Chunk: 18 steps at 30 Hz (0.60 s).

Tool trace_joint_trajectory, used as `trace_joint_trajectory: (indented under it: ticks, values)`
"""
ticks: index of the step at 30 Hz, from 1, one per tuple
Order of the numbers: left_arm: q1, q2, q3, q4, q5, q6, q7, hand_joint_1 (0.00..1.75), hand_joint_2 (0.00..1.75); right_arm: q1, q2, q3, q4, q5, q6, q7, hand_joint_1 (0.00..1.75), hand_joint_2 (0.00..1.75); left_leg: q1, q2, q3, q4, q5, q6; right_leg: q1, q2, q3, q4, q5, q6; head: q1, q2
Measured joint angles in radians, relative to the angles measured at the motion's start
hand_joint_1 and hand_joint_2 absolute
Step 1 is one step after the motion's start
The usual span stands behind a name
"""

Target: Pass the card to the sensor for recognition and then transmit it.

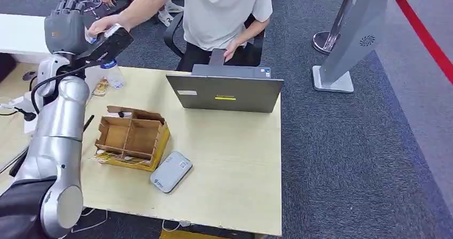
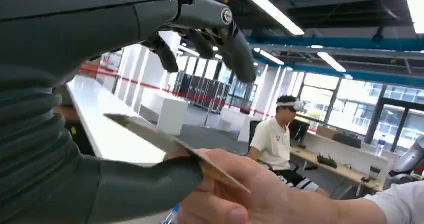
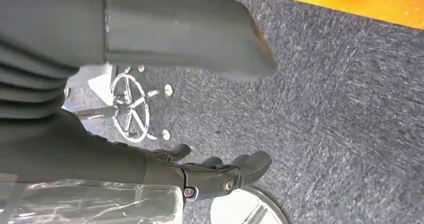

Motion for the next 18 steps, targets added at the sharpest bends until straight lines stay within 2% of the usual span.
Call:
trace_joint_trajectory:
  ticks: [13,18]
  values:
    - [-0.156,-0.055,-0.315,0.027,-0.291,0.149,0.136,1.75,1.75,0.001,0.003,-0.039,0.005,0.026,0.045,0.000,0.00,0.00,-0.001,-0.001,-0.001,0.000,0.000,0.000,0.000,-0.001,0.000,0.000,0.000,0.000,0.000,0.000]
    - [-0.189,-0.066,-0.388,0.037,-0.383,0.191,0.187,1.75,1.75,0.001,0.006,-0.044,0.006,0.040,0.060,0.000,0.00,0.00,-0.001,0.000,-0.001,0.000,0.000,0.000,0.000,-0.001,0.000,0.000,0.000,0.000,0.000,0.000]
